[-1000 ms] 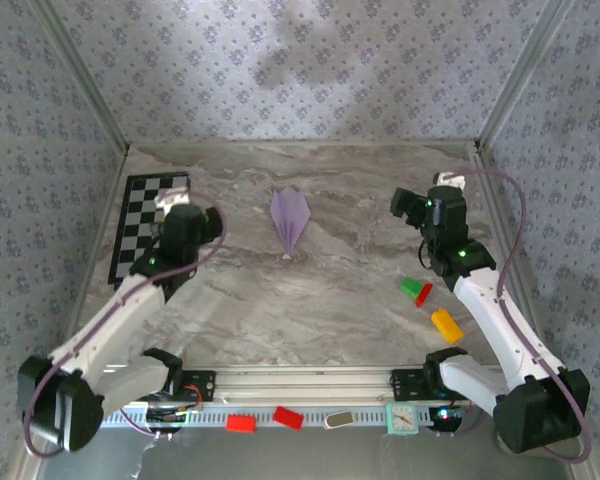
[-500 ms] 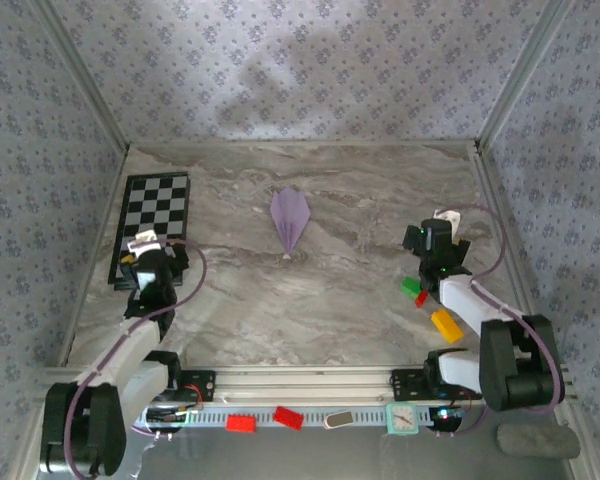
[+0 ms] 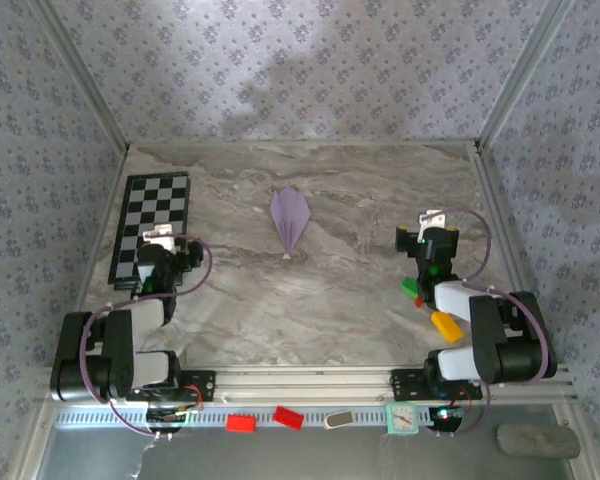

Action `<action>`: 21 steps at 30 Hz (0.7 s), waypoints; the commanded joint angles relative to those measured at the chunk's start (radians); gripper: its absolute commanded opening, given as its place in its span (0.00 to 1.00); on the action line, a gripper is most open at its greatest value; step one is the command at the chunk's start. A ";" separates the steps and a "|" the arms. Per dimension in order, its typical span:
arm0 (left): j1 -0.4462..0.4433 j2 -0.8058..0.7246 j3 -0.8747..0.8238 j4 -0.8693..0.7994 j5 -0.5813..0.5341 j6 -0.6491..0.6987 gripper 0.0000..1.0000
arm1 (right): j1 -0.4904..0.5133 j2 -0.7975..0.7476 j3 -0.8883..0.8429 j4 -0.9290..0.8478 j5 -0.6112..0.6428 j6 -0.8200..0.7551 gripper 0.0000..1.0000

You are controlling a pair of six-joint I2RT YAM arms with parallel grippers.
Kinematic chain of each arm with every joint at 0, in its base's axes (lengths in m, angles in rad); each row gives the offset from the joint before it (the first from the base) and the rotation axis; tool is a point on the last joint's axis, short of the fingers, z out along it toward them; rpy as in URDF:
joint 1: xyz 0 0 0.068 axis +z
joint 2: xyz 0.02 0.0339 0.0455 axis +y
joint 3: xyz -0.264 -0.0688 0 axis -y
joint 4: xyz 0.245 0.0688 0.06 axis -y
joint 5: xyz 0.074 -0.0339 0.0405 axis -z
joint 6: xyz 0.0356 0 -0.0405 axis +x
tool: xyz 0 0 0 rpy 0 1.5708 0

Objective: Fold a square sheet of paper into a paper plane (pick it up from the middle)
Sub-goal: Reset both arms

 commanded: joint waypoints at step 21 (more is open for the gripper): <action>0.002 0.234 0.167 0.048 0.008 0.032 1.00 | -0.113 0.152 0.037 0.105 -0.191 0.021 1.00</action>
